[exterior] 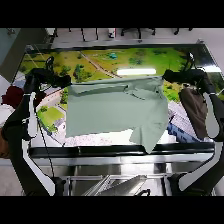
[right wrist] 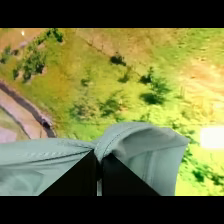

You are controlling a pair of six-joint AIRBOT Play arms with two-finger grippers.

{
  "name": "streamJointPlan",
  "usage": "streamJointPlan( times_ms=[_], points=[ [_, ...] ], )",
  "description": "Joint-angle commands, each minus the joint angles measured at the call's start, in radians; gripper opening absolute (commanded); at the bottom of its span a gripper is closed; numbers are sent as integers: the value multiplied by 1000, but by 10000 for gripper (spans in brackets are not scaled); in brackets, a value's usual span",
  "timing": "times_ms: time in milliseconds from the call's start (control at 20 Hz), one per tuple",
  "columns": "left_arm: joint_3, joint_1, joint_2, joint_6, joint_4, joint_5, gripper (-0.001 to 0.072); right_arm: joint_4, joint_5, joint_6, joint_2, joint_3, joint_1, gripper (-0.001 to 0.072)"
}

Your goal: Fold the shirts.

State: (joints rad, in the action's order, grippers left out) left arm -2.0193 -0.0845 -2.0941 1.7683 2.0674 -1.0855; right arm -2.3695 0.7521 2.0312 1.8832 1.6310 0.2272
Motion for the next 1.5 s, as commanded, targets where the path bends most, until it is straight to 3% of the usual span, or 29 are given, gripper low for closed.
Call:
streamJointPlan(
  times_ms=[0, 100, 350, 800, 850, 900, 950, 1050, 1100, 1250, 1450],
  points=[
    [10, -15, -5, 13, -7, -73, 18, 240, 137, -68, -12, 4, 6, 18],
    [10, -14, -15, 32, -7, -106, 18, 307, 168, -95, -7, -19, -6, 17],
    [10, 12, -34, 76, -13, -138, 18, 309, 164, -94, 6, -45, -32, 18],
    [10, 16, -38, 75, -29, -158, 18, 305, 187, -110, 16, -45, -42, 20],
    [10, 21, -38, 74, -22, -160, 18, 300, 194, -110, 14, -44, -43, 51],
    [10, 22, -37, 74, -22, -167, 19, 289, 194, -110, 9, -44, -43, 211],
    [10, 25, -35, 74, -23, -181, 110, 272, 195, -110, -2, -44, -43, 320],
    [-5, 26, -29, 74, -25, -235, 675, 257, 220, -110, -42, -43, -40, 327],
    [-23, 19, -27, 70, -24, -284, 708, 264, 244, -111, -71, -42, -33, 327],
    [-32, -20, 21, 35, -32, -478, 708, 307, 370, -183, -176, -42, 23, 328],
    [127, -123, 153, -51, -31, -655, 708, 303, 653, -206, -306, -98, 134, 328]
  ],
)
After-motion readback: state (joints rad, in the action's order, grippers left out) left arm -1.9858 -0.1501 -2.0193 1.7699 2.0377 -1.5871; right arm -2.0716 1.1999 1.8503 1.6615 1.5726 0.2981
